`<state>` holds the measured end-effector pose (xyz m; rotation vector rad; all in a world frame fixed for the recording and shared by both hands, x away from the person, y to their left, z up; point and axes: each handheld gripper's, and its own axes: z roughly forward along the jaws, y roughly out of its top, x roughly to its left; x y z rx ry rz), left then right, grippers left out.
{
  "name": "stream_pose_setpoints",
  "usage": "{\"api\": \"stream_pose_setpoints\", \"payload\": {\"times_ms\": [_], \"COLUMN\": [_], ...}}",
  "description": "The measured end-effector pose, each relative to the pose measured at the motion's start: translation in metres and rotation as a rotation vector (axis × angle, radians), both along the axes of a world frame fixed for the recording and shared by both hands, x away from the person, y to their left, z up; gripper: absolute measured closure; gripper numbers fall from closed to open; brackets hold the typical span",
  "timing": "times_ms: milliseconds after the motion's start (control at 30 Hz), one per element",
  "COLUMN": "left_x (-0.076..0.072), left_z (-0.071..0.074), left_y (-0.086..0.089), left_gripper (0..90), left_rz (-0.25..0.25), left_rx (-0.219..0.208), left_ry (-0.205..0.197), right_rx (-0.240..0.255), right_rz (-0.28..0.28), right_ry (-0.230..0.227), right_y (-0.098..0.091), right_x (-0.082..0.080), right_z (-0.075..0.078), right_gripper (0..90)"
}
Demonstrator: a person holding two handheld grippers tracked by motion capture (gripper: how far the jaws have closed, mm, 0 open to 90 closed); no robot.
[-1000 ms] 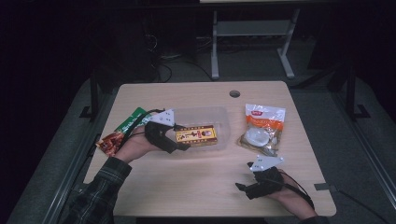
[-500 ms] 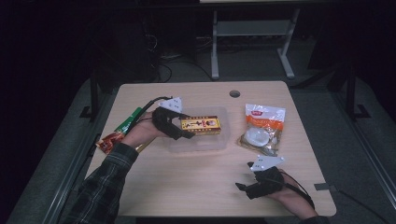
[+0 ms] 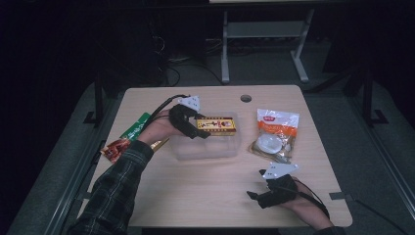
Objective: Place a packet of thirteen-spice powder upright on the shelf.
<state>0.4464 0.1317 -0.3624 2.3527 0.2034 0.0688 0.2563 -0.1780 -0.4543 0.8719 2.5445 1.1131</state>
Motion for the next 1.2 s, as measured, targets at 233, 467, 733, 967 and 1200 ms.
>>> {"api": "stream_pose_setpoints", "payload": {"times_ms": [233, 467, 733, 967, 1200], "left_x": [0.006, 0.008, 0.009, 0.011, 0.014], "left_z": [-0.011, -0.014, -0.012, -0.005, 0.000], "left_y": [-0.006, -0.008, -0.012, -0.017, -0.019], "left_gripper": [31.3, 31.2, 31.1, 31.0, 30.9], "left_rz": [0.004, 0.012, 0.001, 0.006, 0.016], "left_rx": [0.039, 0.044, 0.037, 0.018, -0.012], "left_ry": [0.018, 0.026, 0.013, 0.003, 0.004], "right_rx": [-0.005, 0.000, -0.001, 0.000, 0.000], "right_rz": [0.013, 0.007, 0.010, 0.008, 0.011], "right_ry": [-0.004, -0.001, -0.003, -0.002, -0.005], "right_y": [0.000, 0.000, 0.001, 0.000, 0.000], "right_x": [0.000, 0.000, 0.000, 0.000, 0.000], "right_z": [0.000, 0.000, 0.000, -0.001, 0.000], "right_gripper": [13.9, 13.9, 13.9, 13.9, 13.9]}}
